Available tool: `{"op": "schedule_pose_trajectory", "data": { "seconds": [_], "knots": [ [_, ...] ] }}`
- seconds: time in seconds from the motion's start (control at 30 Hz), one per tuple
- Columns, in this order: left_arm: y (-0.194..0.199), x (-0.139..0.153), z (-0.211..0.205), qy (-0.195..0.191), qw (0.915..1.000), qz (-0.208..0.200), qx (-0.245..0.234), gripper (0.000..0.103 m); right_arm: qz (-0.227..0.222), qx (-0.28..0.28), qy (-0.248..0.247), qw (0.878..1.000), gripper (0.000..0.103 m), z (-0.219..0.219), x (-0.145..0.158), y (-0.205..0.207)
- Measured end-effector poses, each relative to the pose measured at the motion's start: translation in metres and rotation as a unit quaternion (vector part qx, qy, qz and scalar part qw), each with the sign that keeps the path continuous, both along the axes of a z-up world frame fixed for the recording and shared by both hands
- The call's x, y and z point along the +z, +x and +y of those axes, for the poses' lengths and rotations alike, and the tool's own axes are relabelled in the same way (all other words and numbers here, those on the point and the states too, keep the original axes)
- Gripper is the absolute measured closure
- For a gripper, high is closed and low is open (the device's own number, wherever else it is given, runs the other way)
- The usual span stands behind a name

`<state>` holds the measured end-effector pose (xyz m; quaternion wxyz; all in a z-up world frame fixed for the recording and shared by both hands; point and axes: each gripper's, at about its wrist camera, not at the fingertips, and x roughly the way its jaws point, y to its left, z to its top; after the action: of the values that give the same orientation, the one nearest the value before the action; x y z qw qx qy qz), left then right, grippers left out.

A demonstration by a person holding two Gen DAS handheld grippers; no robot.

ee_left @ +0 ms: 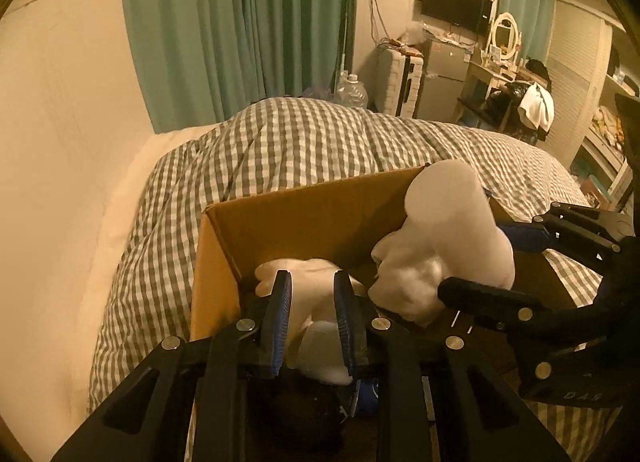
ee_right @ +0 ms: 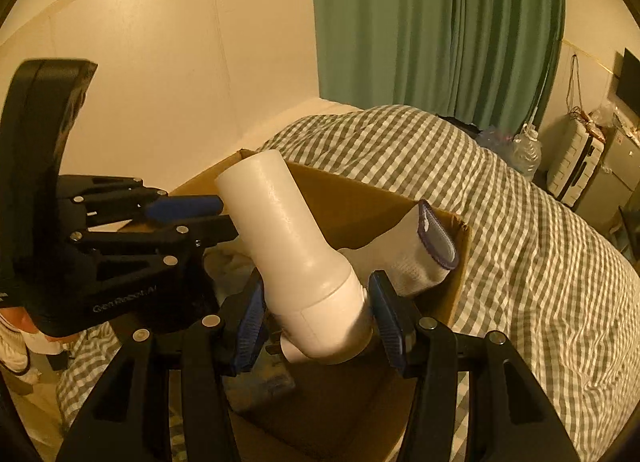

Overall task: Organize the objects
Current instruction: 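Lower both items into the box and open both grippers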

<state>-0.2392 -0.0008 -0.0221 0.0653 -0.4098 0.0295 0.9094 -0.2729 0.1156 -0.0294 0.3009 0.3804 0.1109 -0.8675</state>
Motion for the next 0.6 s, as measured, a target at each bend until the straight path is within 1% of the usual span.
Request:
{"op": "schedule_pose_trajectory", "data": {
  "seconds": [0.07, 0.2, 0.23, 0.27, 0.3, 0.33, 0.43, 0.53, 0.57, 0.6],
  "knots": [
    [-0.001, -0.001, 0.002, -0.006, 1.0, 0.004, -0.002, 0.081, 0.002, 0.0, 0.0, 1.0, 0.051, 0.001, 0.0, 0.0],
    [0.0, -0.002, 0.004, -0.006, 1.0, 0.003, -0.001, 0.081, 0.008, -0.001, -0.005, 1.0, 0.05, 0.002, 0.001, 0.006],
    [0.001, -0.002, 0.004, -0.007, 1.0, 0.003, 0.0, 0.081, 0.011, -0.002, -0.007, 1.0, 0.043, 0.001, 0.003, 0.009],
    [0.002, -0.001, 0.004, -0.009, 1.0, 0.004, -0.001, 0.08, 0.018, -0.008, -0.01, 1.0, 0.032, 0.003, 0.006, 0.011],
    [0.003, 0.0, 0.004, -0.012, 0.9999, 0.005, 0.0, 0.079, 0.023, -0.012, -0.012, 1.0, 0.027, 0.003, 0.007, 0.015],
    [0.006, 0.001, 0.004, -0.014, 0.9999, 0.007, 0.002, 0.079, 0.026, -0.016, -0.015, 0.999, 0.023, 0.005, 0.009, 0.017],
    [0.016, 0.01, 0.002, -0.021, 0.9996, 0.017, 0.011, 0.077, 0.036, -0.027, -0.023, 0.999, 0.023, 0.01, 0.019, 0.026],
    [0.025, 0.023, -0.001, -0.026, 0.9989, 0.033, 0.023, 0.064, 0.055, -0.035, -0.018, 0.998, 0.023, 0.012, 0.031, 0.035],
    [0.028, 0.026, -0.003, -0.028, 0.9985, 0.039, 0.028, 0.055, 0.059, -0.037, -0.016, 0.997, 0.023, 0.011, 0.034, 0.029],
    [0.032, 0.031, -0.005, -0.03, 0.9979, 0.046, 0.034, 0.052, 0.066, -0.04, -0.013, 0.997, 0.023, 0.012, 0.039, 0.033]
  ]
}}
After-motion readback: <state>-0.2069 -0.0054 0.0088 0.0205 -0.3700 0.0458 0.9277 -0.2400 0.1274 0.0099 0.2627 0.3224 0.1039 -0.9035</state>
